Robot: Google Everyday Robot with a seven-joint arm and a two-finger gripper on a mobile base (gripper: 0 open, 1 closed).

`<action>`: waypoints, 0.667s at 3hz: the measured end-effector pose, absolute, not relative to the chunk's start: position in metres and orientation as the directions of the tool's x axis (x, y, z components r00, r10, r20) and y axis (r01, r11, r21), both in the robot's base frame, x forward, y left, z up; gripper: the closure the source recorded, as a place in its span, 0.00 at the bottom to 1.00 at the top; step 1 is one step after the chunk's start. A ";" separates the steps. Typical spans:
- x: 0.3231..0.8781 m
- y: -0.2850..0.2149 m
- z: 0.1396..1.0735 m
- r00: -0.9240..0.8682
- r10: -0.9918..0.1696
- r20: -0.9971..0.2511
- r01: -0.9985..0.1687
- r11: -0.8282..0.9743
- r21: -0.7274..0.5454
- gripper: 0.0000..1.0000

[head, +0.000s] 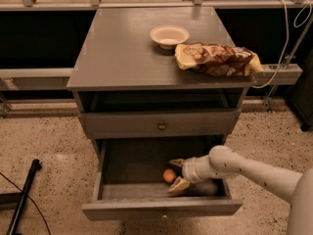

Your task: Place orange into middle drawer

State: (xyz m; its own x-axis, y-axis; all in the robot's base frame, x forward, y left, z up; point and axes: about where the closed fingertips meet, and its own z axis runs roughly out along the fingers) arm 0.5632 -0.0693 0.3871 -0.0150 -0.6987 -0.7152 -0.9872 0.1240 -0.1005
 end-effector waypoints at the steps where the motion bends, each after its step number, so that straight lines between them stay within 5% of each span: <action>1: 0.549 -0.078 0.435 0.036 -0.724 -0.689 -0.986 0.087 -0.143 0.00; 2: 0.549 -0.078 0.434 0.036 -0.724 -0.689 -0.986 0.087 -0.143 0.00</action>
Offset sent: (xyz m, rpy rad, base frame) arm -0.0297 -0.0300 0.0900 -0.0474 -0.0789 0.0311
